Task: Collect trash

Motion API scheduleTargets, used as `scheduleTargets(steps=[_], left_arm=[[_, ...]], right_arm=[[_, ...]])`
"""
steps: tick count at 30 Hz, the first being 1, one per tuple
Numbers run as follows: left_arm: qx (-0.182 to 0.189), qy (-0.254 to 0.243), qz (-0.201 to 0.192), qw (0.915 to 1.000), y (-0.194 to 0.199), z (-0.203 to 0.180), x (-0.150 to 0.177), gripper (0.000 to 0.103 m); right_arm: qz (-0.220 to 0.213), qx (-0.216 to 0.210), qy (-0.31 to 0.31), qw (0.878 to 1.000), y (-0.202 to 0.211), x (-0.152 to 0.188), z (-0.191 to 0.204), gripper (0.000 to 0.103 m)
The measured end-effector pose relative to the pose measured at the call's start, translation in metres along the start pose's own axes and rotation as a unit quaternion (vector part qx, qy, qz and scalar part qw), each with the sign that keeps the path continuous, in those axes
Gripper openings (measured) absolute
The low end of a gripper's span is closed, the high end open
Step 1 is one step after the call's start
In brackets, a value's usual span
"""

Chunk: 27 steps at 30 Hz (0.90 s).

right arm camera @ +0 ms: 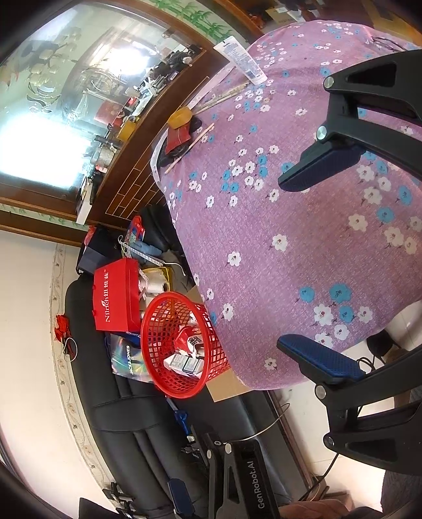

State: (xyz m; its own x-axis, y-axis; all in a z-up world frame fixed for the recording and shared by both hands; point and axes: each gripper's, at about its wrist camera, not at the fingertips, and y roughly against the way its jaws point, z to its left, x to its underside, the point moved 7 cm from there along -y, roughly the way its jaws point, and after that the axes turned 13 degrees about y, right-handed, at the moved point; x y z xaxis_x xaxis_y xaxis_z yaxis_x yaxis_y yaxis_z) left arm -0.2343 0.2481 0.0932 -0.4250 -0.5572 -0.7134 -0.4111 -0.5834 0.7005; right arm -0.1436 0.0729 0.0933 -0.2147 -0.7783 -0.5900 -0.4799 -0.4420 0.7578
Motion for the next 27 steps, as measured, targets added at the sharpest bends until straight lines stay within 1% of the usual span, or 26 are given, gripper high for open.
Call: scheduleTargets(steps=[7,27], left_arm=[[0.003,0.009,0.010,0.9999,-0.005,0.003,0.000,0.103],[-0.001,0.013,0.010,0.9999,-0.014,0.004,-0.001,0.103]], right_arm=[[0.003,-0.001,0.002,1.000,-0.002,0.000,0.002,0.092],[0.009,-0.003,0.005,1.000,-0.009,0.000,0.000,0.092]])
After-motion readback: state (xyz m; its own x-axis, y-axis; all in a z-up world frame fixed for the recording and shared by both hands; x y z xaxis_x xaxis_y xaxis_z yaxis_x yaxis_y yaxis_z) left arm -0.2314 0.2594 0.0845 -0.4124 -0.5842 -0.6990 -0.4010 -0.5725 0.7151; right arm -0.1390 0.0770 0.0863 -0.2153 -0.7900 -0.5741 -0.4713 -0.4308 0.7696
